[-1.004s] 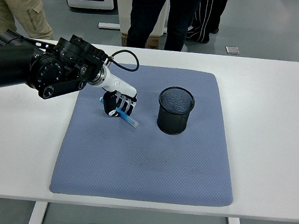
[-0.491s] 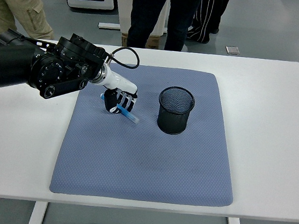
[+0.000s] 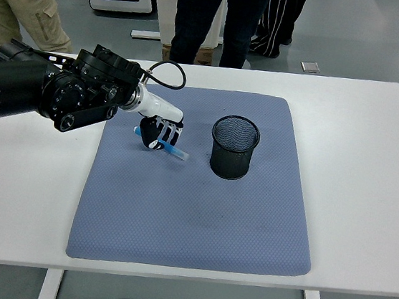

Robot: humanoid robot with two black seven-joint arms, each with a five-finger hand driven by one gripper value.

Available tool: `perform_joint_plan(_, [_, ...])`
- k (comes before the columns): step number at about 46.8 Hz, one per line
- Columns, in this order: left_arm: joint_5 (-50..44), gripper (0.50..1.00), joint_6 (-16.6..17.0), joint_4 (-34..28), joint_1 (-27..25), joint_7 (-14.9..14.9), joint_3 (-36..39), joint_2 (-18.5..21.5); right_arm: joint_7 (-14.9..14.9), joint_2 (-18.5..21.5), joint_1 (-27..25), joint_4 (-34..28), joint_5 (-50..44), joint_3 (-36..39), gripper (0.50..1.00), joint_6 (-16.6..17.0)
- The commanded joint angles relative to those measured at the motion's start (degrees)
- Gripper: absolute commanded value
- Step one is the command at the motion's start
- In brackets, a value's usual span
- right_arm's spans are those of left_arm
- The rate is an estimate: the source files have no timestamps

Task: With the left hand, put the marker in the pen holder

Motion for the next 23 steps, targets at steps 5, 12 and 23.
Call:
perform_joint_plan(5, [-0.06,0.5,-0.01,0.09,-0.09,0.1,-0.04,-0.25,0.03,0.0,0.0,0.0,0.0,0.0,1.0,-0.03])
perform_joint_plan(12, [-0.06,0.5,-0.01,0.09,-0.01,0.1,-0.04,-0.26,-0.06,0.0,0.0,0.0,0.0,0.0,1.0,-0.03])
perform_joint_plan(23, [-1.2,0.5,-0.1,0.09,-0.18,0.01,-0.13,0.01,0.03,0.0,0.0,0.0,0.0,0.0,1.0,-0.03])
